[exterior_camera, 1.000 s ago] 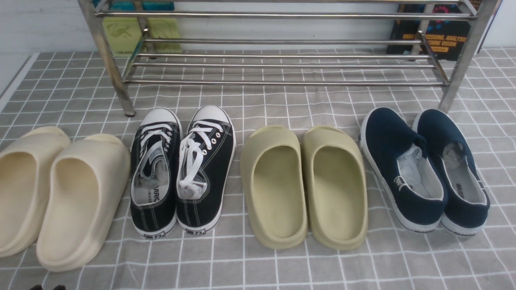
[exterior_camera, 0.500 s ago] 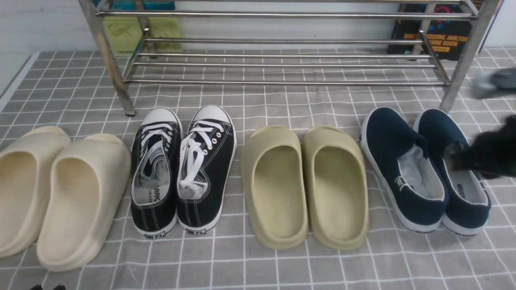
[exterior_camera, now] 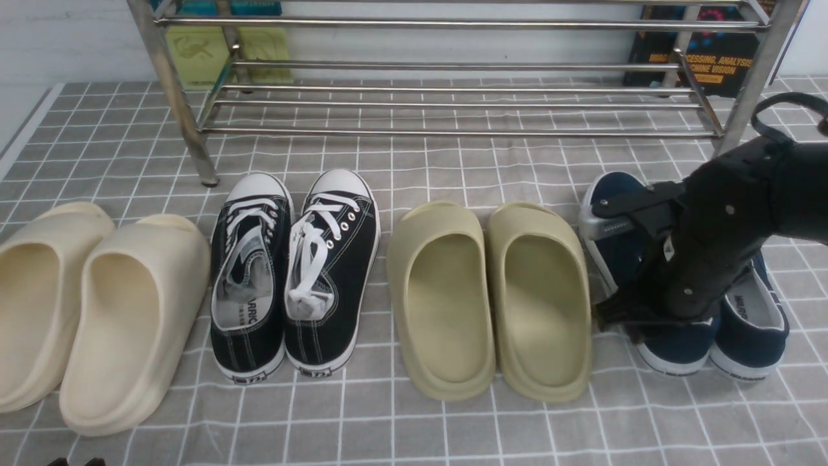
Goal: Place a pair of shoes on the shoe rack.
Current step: Use the right arm to grab the shoe closest to it, then use the right arm to put a shoe into the shoe rack
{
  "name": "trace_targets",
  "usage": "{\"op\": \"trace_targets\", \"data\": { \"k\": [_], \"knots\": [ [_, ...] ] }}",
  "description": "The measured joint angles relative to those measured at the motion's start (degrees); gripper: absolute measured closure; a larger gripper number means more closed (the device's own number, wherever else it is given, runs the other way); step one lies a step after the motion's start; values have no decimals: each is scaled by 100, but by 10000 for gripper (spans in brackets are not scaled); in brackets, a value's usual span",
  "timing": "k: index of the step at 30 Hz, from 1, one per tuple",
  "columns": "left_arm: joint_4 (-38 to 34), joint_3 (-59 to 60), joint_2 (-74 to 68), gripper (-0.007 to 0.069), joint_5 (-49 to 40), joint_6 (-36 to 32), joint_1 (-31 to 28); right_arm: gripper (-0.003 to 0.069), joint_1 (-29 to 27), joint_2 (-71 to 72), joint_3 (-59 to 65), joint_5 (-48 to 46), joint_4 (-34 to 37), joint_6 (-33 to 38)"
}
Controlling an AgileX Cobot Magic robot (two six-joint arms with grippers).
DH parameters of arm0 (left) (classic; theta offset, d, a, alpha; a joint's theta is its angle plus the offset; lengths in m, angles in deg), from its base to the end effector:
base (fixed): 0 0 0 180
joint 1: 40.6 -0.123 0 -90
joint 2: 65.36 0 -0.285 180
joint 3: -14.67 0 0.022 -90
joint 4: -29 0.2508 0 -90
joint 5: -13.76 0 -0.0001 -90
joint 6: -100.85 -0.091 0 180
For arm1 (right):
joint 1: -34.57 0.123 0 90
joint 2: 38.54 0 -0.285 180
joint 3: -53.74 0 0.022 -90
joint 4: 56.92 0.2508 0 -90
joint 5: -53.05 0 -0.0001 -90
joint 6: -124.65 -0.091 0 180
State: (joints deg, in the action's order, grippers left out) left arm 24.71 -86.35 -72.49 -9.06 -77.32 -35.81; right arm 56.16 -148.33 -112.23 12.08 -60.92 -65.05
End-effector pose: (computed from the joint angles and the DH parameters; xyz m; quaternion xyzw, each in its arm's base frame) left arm 0.0516 -0.0070 0.1678 0.0014 0.8134 -0.0653 0.5780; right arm 0.3186 0.1216 0.1821 -0.1256 0.9829 0.0105 0.1344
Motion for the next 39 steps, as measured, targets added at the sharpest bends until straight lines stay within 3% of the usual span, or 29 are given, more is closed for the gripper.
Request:
{"op": "trace_targets", "data": {
  "k": [1, 3, 11, 17, 26, 39],
  "knots": [
    [0, 0, 0, 386, 0, 0, 0, 581, 3, 91, -12, -11, 44, -22],
    [0, 0, 0, 386, 0, 0, 0, 619, 16, 259, -68, -203, 86, -58],
    [0, 0, 0, 386, 0, 0, 0, 617, 20, 975, -938, -1249, 119, -119],
    [0, 0, 0, 386, 0, 0, 0, 617, 16, 687, -1614, -1086, 119, 81],
    [0, 0, 0, 386, 0, 0, 0, 617, -8, -1205, -3427, -995, 113, 422],
    [0, 0, 0, 386, 0, 0, 0, 607, -446, -3462, -7155, -2195, 163, 699]
  ]
}}
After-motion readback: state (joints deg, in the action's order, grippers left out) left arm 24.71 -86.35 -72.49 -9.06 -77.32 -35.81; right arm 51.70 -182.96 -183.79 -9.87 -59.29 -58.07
